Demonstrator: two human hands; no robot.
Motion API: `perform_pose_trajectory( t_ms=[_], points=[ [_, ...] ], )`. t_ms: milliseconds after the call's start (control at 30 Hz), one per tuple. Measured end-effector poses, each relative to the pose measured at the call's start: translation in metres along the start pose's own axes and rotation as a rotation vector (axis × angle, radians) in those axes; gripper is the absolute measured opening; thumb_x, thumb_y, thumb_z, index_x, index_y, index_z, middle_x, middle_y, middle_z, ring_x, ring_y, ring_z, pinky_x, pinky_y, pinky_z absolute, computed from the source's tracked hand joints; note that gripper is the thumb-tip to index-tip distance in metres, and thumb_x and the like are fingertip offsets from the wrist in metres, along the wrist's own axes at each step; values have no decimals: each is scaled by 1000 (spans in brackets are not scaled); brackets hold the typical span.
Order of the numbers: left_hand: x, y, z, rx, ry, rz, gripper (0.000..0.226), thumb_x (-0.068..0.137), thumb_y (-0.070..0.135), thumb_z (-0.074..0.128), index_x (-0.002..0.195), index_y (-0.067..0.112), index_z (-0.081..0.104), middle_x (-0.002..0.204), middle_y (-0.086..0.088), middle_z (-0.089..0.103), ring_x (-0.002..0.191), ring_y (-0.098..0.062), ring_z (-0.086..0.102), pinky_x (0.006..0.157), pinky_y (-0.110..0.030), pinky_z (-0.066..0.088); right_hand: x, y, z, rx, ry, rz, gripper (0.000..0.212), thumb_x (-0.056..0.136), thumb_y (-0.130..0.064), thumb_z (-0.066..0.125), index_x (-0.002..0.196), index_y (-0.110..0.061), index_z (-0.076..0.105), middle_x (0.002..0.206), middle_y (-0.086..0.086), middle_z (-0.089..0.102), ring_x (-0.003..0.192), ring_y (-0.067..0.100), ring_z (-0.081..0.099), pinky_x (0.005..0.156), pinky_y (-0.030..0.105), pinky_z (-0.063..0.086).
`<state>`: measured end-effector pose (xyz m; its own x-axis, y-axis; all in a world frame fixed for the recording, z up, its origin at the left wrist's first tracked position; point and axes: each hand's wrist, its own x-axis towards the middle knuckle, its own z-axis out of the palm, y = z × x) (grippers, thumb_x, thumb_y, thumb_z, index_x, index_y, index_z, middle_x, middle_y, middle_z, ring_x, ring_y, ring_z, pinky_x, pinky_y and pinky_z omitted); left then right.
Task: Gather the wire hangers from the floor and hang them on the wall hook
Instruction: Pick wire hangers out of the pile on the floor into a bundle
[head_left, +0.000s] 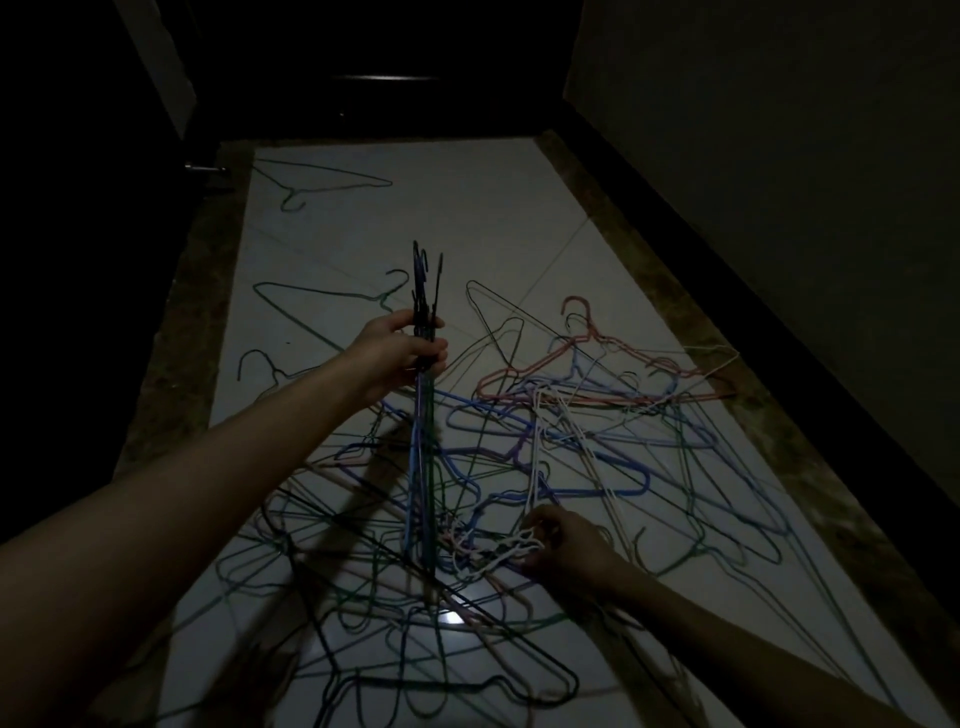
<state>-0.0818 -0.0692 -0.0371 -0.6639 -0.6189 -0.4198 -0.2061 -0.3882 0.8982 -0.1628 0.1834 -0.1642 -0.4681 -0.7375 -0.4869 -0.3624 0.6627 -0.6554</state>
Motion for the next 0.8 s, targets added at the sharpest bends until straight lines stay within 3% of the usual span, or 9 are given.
perform_pose_trajectory(
  t_ms=[133, 267, 333, 433, 600, 800],
  points=[
    [-1, 0, -7, 26, 25, 7, 27, 88, -11, 52, 94, 14, 61, 94, -14, 63, 81, -20, 63, 70, -26, 57, 5, -2, -1, -35, 109, 5, 12, 87, -3, 56, 88, -15, 56, 81, 4, 62, 64, 5, 57, 56, 13, 50],
    [-3, 1, -13, 27, 43, 10, 28, 88, -12, 51, 96, 12, 60, 93, -14, 62, 78, -19, 63, 60, -22, 57, 5, -9, -21, -36, 206, -28, 12, 92, -3, 52, 87, -12, 57, 74, -3, 60, 55, -8, 55, 48, 5, 40],
    [-5, 4, -15, 25, 48, 16, 28, 88, -13, 50, 99, 12, 59, 94, -14, 62, 79, -19, 63, 56, -20, 55, 7, -11, -35, -94, 282, -48, 10, 92, -10, 55, 87, -18, 59, 76, -8, 61, 64, -6, 58, 52, 7, 41],
    [-6, 7, -16, 25, 46, 29, 29, 88, -13, 49, 97, 13, 59, 93, -13, 61, 79, -19, 62, 55, -19, 55, 11, -19, -59, -131, 367, -70, 5, 85, -15, 64, 87, -20, 62, 90, -3, 64, 81, 12, 62, 68, 28, 50],
    [-3, 17, -15, -3, 52, 43, 29, 88, -14, 48, 99, 10, 60, 92, -14, 60, 79, -21, 63, 59, -22, 57, 16, -49, -98, -144, 531, -146, 14, 74, -24, 76, 81, -19, 64, 96, 3, 50, 87, 19, 52, 72, 30, 44],
    [-5, 34, -15, 39, 35, 80, 32, 87, -12, 50, 110, 8, 59, 97, -14, 63, 83, -21, 64, 65, -23, 58, 17, -99, -133, 35, 611, -238, 12, 75, -19, 75, 78, -13, 65, 90, -4, 64, 91, 10, 58, 67, 23, 40]
  ],
)
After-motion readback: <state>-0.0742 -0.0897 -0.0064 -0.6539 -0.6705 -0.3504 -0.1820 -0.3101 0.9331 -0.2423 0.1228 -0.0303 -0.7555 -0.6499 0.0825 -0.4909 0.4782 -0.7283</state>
